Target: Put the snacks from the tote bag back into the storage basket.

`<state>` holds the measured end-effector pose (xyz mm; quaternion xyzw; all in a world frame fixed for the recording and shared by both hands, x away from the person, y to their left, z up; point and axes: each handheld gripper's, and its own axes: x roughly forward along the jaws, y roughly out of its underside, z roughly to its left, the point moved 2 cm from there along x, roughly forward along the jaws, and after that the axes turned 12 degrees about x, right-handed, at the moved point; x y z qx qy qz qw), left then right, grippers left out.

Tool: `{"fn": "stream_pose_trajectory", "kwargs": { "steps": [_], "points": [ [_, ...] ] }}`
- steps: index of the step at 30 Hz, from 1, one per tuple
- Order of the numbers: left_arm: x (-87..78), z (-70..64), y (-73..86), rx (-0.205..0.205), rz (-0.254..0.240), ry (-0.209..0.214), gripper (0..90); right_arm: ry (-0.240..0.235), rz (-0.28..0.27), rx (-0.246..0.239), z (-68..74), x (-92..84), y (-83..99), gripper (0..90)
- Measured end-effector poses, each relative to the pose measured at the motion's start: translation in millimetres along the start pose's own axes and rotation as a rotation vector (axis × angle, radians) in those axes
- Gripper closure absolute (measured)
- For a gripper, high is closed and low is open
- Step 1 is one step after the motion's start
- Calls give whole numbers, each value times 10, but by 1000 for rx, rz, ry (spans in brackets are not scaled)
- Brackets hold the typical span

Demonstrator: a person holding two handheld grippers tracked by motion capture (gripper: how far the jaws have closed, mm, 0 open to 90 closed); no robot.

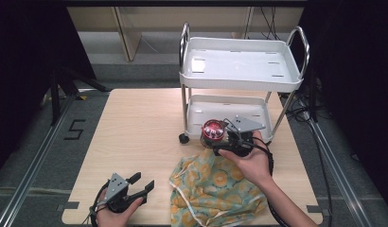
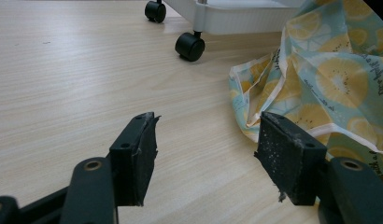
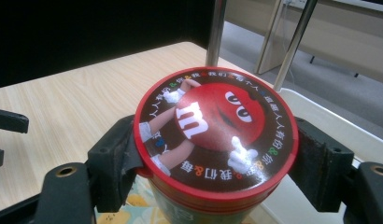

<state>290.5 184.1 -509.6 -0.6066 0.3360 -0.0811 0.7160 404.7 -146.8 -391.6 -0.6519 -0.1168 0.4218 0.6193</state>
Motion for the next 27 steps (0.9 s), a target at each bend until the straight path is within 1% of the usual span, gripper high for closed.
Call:
{"fn": "stream_pose_trajectory", "kwargs": {
  "steps": [1,3,4,6,7,8,10,11,12,13,14,15,16,17,18,19,20,21,22,23,24,25,26,27],
  "points": [
    [1,-1,0,-1,-1,0,372,0,3,5,4,2,0,261],
    [0,0,-1,-1,-2,-1,371,10,-8,-4,-4,12,-5,262],
    [0,0,-1,-1,-2,0,371,8,-13,-8,-7,18,-10,261],
    [0,1,0,-1,-2,0,372,3,2,15,2,19,-11,261],
    [0,1,0,-1,-2,0,371,1,7,6,-2,21,-16,261],
    [-1,0,-1,-2,-3,0,371,10,5,-4,-16,30,-24,261],
    [2,1,0,-2,-11,4,371,11,3,6,-15,45,-25,262],
    [-3,1,-1,-1,-1,-1,371,11,3,6,-15,45,-25,262],
    [1,2,0,-2,-7,1,371,20,-2,-5,-25,48,-28,261],
    [-1,3,-1,-1,-5,2,371,10,9,-2,-25,53,-28,262],
    [1,3,0,-1,-10,4,371,9,8,1,-24,61,-28,261],
    [1,4,0,-1,-10,3,371,20,-5,-7,-36,71,-33,261],
    [1,5,0,-1,-10,3,371,20,-5,-7,-36,71,-33,261],
    [0,6,0,-1,-10,3,371,20,-2,8,-29,73,-31,262],
    [0,5,-1,-1,-11,3,371,9,17,6,-33,68,-35,262],
    [3,1,-2,-8,-18,6,371,11,9,0,-37,75,-40,262],
    [4,4,0,-4,-21,8,371,10,16,0,-39,70,-46,261],
    [5,3,-1,-2,-18,9,371,31,-12,-6,-45,81,-53,261],
    [0,0,-2,-1,-10,3,371,38,-11,-15,-51,78,-59,261],
    [3,-1,-3,-2,-10,3,372,32,-6,-10,-48,82,-60,262],
    [9,-10,-4,-12,-12,2,371,27,-6,-3,-44,93,-61,261],
    [9,-6,-4,0,-5,3,372,18,20,-6,-43,87,-70,262],
    [11,-8,-6,2,-4,5,372,22,16,-13,-45,95,-83,261],
    [13,-10,-8,5,-11,11,372,27,8,-8,-39,107,-92,262]
  ]
}}
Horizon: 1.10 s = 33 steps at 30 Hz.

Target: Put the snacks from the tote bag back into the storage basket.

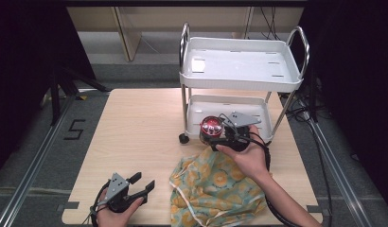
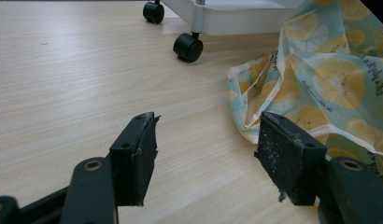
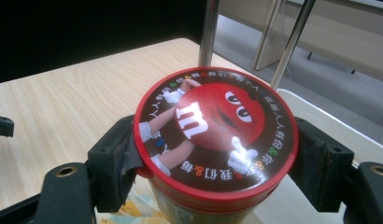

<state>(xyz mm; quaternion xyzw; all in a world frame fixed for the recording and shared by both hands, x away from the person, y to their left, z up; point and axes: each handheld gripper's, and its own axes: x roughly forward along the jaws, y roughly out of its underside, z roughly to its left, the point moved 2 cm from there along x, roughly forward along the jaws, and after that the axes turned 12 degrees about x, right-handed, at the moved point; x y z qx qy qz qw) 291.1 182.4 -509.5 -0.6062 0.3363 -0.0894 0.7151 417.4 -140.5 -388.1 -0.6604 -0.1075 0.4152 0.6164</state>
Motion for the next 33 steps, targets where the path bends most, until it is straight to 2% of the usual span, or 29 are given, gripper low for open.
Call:
{"fn": "stream_pose_trajectory", "kwargs": {
  "steps": [1,2,4,7,13,14,17,18,19,24,27,29,32,33],
  "points": [
    [1,-3,-3,0,-3,-2,373,0,5,3,4,2,-13,261],
    [-1,-6,-5,-1,-7,-1,373,0,-2,-18,-7,13,-28,261],
    [-3,-3,-3,-3,-18,0,373,5,-10,-10,-5,22,-39,261],
    [-5,1,-1,-12,-7,-4,373,4,2,-9,-9,42,-33,262],
    [9,-22,-12,-15,-17,-2,373,4,32,-9,0,83,-57,262],
    [5,-17,-11,-6,-8,-2,373,0,38,-14,2,85,-75,262],
    [-2,-25,-7,-13,-10,-6,373,3,11,-9,22,107,-100,262],
    [-1,-20,-9,-8,-17,-3,374,-4,30,-3,33,106,-105,261],
    [2,-12,-11,-7,-24,0,374,-7,23,-27,32,126,-114,261],
    [-20,-16,-11,-4,-15,-6,374,-11,31,-15,79,177,-119,262],
    [-16,-15,-13,-1,-16,-2,374,-16,27,-35,94,209,-134,262],
    [-18,-16,-12,-1,-16,-1,374,-20,41,-1,126,224,-130,262],
    [-16,-17,-12,-11,-17,-4,374,-13,42,-29,99,237,-141,262],
    [-15,-14,-11,-9,-17,-4,374,-22,49,-21,102,243,-137,262]
  ]
}}
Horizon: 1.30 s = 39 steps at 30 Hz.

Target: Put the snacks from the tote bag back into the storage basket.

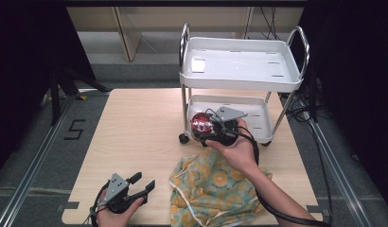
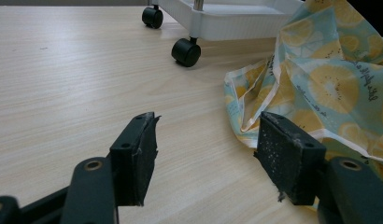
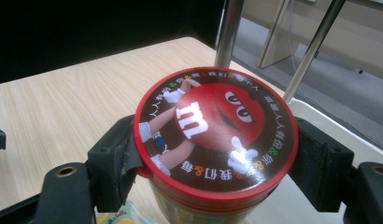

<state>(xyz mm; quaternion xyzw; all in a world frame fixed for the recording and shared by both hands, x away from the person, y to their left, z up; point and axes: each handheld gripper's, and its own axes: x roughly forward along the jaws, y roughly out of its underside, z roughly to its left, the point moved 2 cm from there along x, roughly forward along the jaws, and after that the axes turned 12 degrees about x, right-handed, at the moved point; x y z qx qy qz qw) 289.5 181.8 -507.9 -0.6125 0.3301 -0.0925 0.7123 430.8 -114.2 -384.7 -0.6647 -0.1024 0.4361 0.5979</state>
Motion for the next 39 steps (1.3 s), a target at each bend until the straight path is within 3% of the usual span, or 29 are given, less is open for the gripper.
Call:
{"fn": "stream_pose_trajectory", "kwargs": {
  "steps": [7,8,10,15,17,18,23,29,33,36,39],
  "points": [
    [-4,2,0,-6,7,-7,374,19,-7,2,-52,7,-25,261],
    [-5,7,0,-2,4,-5,374,24,-14,31,-44,13,-20,261],
    [-8,9,2,-3,1,-4,374,28,-10,9,-84,11,-29,262],
    [-14,8,1,-4,-10,-4,374,51,-30,21,-152,16,-17,262],
    [-30,8,2,-7,5,-13,374,52,-23,37,-166,20,1,262],
    [-13,10,4,-16,-15,-5,375,59,-12,33,-176,13,6,262],
    [0,-5,0,-9,-9,-1,374,66,-27,47,-221,45,2,261],
    [18,-17,-1,-7,-8,13,375,73,-2,69,-261,100,12,261],
    [6,-9,-3,-5,-1,4,375,86,-8,49,-318,141,1,261],
    [1,-8,-5,-1,-2,3,375,83,6,82,-321,158,16,261],
    [4,-6,-4,0,-1,4,375,89,4,77,-347,191,24,261]
  ]
}}
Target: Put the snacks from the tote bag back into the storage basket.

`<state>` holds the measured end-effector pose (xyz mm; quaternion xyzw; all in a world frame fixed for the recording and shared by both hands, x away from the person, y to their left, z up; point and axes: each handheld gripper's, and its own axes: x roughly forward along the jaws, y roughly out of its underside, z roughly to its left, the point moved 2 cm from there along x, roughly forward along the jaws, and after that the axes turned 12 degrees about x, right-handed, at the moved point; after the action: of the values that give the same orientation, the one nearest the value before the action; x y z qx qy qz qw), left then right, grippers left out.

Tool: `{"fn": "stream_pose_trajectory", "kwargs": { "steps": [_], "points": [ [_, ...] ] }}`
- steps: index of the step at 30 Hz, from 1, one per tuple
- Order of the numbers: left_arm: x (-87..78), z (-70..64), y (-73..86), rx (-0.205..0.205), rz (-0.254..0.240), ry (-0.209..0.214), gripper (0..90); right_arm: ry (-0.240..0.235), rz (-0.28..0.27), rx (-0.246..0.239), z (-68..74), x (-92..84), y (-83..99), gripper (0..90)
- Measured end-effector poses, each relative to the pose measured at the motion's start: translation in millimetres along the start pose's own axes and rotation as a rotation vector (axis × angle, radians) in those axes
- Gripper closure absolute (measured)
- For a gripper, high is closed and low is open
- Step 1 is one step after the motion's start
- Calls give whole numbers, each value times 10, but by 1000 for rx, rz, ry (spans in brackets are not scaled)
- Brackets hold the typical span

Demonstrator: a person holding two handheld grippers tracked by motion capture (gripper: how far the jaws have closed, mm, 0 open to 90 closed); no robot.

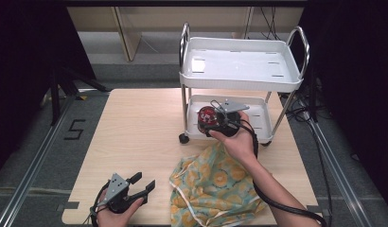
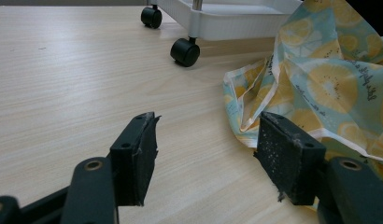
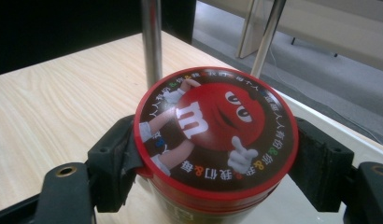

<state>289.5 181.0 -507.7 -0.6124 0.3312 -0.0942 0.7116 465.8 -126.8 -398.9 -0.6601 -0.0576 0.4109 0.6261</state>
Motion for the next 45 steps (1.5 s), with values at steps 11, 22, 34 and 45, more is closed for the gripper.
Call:
{"fn": "stream_pose_trajectory", "kwargs": {
  "steps": [11,22,34,45],
  "points": [
    [-5,-2,-2,0,-12,12,375,17,16,29,-34,100,28,261],
    [-20,3,-5,-8,-10,-1,375,24,5,15,-70,160,-32,261],
    [-18,-1,-7,-11,-18,6,375,27,20,27,-99,250,-4,261],
    [-20,-1,-9,-11,-19,7,375,45,26,17,-118,288,-22,261]
  ]
}}
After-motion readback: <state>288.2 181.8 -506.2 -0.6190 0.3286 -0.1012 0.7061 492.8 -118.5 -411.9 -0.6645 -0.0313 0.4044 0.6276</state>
